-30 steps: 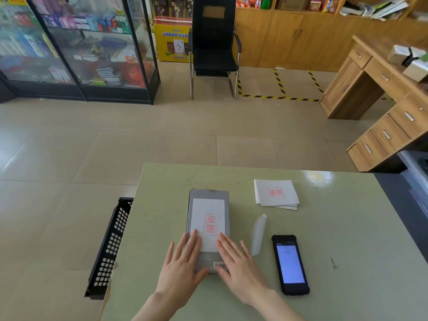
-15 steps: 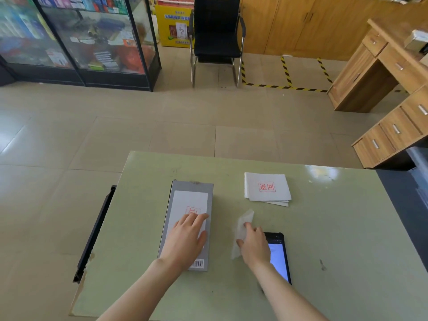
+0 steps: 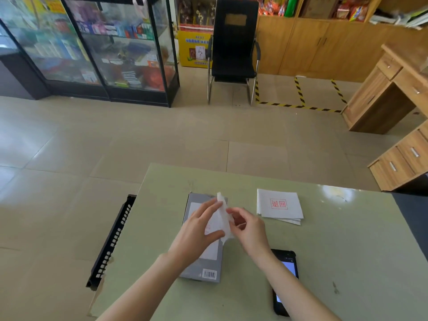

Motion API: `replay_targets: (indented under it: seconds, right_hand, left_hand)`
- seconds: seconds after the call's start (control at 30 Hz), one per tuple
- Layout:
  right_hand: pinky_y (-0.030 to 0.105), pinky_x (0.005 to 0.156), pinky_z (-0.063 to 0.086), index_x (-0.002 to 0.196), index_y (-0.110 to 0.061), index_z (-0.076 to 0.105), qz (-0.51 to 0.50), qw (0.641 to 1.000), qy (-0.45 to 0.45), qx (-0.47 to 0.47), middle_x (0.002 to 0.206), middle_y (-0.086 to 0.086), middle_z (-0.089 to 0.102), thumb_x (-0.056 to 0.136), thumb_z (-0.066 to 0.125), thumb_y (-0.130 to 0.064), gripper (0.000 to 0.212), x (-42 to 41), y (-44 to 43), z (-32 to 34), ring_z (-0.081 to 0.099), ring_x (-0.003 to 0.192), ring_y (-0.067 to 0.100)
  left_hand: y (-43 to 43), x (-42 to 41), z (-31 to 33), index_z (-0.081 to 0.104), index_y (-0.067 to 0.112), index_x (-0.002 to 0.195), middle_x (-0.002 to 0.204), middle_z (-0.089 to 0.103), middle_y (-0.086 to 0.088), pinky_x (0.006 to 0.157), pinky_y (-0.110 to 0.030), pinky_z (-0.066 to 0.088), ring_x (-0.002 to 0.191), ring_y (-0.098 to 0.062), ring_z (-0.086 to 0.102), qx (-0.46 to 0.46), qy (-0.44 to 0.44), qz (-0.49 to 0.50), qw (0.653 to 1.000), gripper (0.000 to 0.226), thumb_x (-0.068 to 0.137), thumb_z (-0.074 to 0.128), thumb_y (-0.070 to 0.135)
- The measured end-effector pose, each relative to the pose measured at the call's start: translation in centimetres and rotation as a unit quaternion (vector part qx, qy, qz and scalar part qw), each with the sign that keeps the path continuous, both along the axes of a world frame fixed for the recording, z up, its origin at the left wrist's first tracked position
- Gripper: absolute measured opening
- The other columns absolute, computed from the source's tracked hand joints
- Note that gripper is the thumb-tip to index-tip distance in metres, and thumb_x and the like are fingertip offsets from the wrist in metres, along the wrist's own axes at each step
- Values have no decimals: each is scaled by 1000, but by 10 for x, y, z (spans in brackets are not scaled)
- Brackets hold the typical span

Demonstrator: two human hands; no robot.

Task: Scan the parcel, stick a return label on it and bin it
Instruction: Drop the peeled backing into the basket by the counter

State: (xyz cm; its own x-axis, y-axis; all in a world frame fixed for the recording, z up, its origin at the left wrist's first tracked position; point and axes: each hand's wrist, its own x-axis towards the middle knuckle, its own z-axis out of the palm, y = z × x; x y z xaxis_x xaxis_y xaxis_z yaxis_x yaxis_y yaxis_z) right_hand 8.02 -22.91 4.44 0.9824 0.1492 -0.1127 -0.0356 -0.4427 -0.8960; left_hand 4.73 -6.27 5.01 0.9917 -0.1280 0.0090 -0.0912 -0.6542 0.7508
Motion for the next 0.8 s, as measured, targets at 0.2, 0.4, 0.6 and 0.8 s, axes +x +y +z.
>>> replay_targets:
  seconds: [0.2, 0.4, 0.6, 0.8]
  right_hand:
    - [23, 79, 55, 107, -12, 70, 91, 992, 55, 74, 94, 4, 74, 85, 65, -4, 24, 0, 67, 38, 68, 87, 11]
    - [19, 80, 53, 118, -31, 61, 128, 986, 75, 70, 113, -4, 63, 84, 68, -10, 41, -10, 152, 45, 67, 94, 11]
    - [28, 75, 60, 96, -23, 73, 147, 983, 76, 77, 86, 12, 74, 82, 65, -1, 27, -28, 258, 40, 69, 76, 16]
    - [31, 61, 61, 71, -17, 73, 119, 984, 116, 68, 70, 5, 73, 78, 71, -2, 16, -30, 344, 25, 71, 67, 19]
  left_hand:
    - [59, -7, 17, 58, 31, 119, 107, 63, 14, 81, -25, 54, 93, -2, 61, -59, -6, 68, 996, 37, 85, 68, 21]
    - [154, -26, 17, 70, 17, 91, 70, 68, -1, 63, -36, 47, 64, -20, 61, -16, -24, 199, 980, 7, 86, 67, 20]
    - [236, -48, 16, 56, 30, 60, 46, 52, 10, 48, -19, 34, 46, -4, 44, -83, -22, 241, 967, 27, 81, 73, 26]
    - [316, -72, 4, 57, 28, 80, 52, 63, -7, 47, -25, 40, 44, -16, 50, -244, 65, 279, 927, 19, 81, 69, 43]
